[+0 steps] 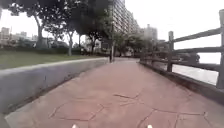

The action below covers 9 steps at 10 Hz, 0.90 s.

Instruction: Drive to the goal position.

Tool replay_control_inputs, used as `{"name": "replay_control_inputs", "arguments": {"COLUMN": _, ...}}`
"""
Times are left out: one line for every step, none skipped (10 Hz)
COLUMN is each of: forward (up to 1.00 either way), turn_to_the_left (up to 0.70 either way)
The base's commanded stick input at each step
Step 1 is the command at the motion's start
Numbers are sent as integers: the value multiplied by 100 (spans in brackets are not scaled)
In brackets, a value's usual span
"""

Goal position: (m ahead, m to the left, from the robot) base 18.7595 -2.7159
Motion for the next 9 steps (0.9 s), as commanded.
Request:
{"name": "replay_control_inputs", "arguments": {"forward": 100, "turn_to_the_left": 0}}
{"name": "replay_control_inputs", "arguments": {"forward": 100, "turn_to_the_left": 0}}
{"name": "replay_control_inputs", "arguments": {"forward": 100, "turn_to_the_left": 0}}
{"name": "replay_control_inputs", "arguments": {"forward": 100, "turn_to_the_left": 0}}
{"name": "replay_control_inputs", "arguments": {"forward": 100, "turn_to_the_left": 0}}
{"name": "replay_control_inputs", "arguments": {"forward": 100, "turn_to_the_left": 0}}
{"name": "replay_control_inputs", "arguments": {"forward": 100, "turn_to_the_left": 0}}
{"name": "replay_control_inputs", "arguments": {"forward": 100, "turn_to_the_left": 0}}
{"name": "replay_control_inputs", "arguments": {"forward": 100, "turn_to_the_left": 0}}
